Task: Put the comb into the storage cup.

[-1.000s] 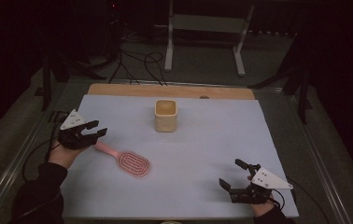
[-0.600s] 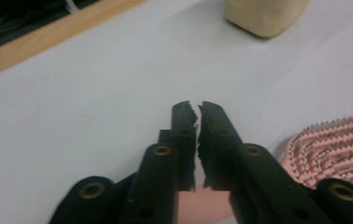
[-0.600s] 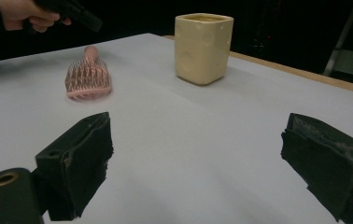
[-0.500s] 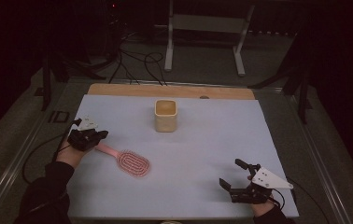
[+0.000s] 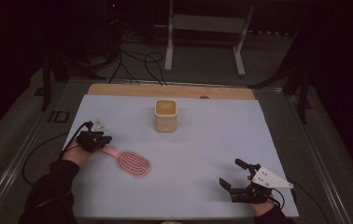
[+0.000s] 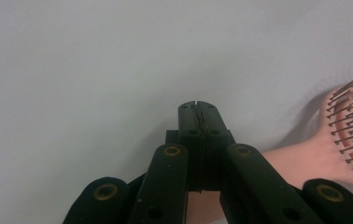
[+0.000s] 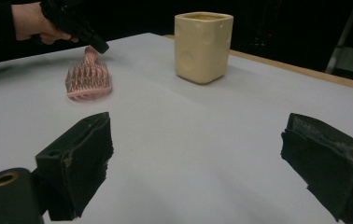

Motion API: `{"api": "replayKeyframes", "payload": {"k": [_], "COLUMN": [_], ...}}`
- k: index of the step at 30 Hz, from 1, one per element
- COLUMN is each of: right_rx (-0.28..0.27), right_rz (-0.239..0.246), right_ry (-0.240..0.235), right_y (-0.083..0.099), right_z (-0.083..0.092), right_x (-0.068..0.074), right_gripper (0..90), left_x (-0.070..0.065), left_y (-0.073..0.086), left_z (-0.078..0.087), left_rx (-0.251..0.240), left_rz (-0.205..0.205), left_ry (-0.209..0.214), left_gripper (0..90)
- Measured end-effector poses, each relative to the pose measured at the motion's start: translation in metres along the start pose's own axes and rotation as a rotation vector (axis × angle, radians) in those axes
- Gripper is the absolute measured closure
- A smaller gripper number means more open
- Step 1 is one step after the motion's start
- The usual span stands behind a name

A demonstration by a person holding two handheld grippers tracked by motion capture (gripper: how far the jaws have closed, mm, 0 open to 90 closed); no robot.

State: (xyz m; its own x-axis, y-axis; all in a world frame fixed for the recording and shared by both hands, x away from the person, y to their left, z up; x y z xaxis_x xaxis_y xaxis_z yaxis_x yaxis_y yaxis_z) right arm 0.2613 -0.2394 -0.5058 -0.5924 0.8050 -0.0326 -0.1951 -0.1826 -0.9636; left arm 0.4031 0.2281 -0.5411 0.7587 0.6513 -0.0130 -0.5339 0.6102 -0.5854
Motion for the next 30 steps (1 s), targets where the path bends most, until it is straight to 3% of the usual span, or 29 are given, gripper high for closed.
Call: {"api": "replayKeyframes", "payload": {"k": [5,18,30], "right_rx": [-0.001,0.0,-0.001], "right_rz": [0.001,-0.007,-0.008], "right_ry": [0.002,0.001,0.003], "right_y": [0.0,0.0,0.0], "right_z": [0.0,0.001,0.001], "right_x": [0.0,-0.001,-0.001], "right_gripper": [8.4,8.4,8.4], "left_x": [-0.001,0.0,-0.008], "left_y": [0.003,0.006,0.029], "left_z": [-0.006,-0.004,0.01], "left_rx": [0.036,0.054,0.086], "left_rz": [-0.007,-0.012,-0.013], "left_ry": [0.004,0.008,0.017], "left_gripper": [90.0,90.0,90.0]}}
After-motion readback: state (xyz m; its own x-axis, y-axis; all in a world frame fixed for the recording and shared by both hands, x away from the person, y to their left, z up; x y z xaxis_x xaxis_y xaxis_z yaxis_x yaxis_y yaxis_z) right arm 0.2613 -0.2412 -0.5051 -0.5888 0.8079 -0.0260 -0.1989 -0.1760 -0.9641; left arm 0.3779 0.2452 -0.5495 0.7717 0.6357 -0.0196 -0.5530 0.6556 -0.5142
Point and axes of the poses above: each handheld gripper's, and its own axes: z roughly backward along the jaws, y roughly out of its underside, x roughly to its left, the point moved 6 cm from there along -z, roughly forward along the jaws, and after that the axes turned 10 degrees about y, right-handed, at the moved point
